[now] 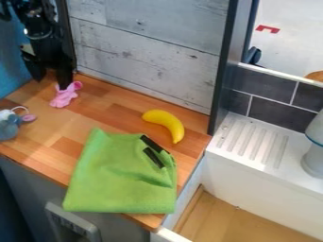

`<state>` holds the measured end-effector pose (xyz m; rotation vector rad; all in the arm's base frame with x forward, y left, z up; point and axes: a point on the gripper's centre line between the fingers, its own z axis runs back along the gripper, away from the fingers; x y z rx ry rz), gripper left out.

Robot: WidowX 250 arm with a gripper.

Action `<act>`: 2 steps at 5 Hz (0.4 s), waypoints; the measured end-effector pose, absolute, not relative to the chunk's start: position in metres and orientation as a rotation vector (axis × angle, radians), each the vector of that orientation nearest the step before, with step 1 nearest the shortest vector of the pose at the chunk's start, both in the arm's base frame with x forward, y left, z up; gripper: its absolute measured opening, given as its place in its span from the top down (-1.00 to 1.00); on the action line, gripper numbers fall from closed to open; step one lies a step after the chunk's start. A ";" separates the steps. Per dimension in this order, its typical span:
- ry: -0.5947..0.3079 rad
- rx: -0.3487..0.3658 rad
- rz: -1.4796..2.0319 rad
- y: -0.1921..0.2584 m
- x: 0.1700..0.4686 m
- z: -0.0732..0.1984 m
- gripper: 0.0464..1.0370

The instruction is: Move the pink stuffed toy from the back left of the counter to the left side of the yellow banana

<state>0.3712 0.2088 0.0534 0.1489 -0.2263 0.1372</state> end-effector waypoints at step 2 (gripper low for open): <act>-0.121 0.125 0.181 0.219 0.382 0.016 -0.91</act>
